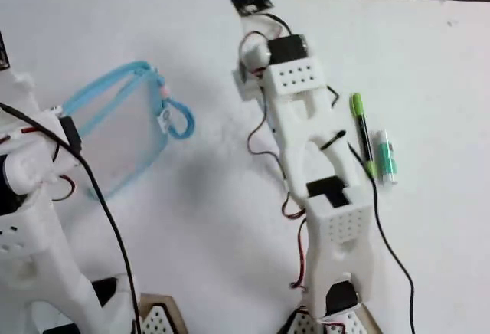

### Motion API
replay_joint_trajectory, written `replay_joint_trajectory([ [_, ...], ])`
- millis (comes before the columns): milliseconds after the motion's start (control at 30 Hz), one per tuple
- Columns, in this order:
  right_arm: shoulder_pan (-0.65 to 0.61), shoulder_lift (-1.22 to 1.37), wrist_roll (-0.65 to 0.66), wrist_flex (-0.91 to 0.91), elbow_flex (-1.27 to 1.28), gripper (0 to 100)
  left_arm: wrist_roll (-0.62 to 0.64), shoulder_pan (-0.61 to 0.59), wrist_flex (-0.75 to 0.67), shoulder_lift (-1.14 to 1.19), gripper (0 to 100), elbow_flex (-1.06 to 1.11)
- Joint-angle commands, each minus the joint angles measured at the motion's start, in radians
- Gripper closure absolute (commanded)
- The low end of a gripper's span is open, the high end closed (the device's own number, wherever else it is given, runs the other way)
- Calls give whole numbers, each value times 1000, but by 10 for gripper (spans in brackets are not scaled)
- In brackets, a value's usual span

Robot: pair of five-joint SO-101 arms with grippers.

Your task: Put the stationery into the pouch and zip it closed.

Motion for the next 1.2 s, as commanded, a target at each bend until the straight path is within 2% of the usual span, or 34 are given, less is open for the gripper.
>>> replay_joint_trajectory([
  [0,-56,-73,-48,2,-91,982,3,-7,-2,-1,978,-14],
  [233,-82,-77,-169,-2,-336,982,3,-7,0,-1,978,-14],
  [333,-82,-70,-164,13,-428,982,3,-7,-2,-1,978,-14],
  [533,-85,18,110,120,-311,977,3,-7,-2,-1,978,-14],
  [600,-84,65,196,157,-258,923,3,-7,-2,-1,978,-14],
  [767,-87,203,365,231,-203,604,3,-7,0,-1,978,-14],
  [833,-87,266,394,222,-207,549,3,-7,0,-1,978,-14],
  [1167,-108,526,396,122,-333,696,3,-7,-3,-1,978,-14],
])
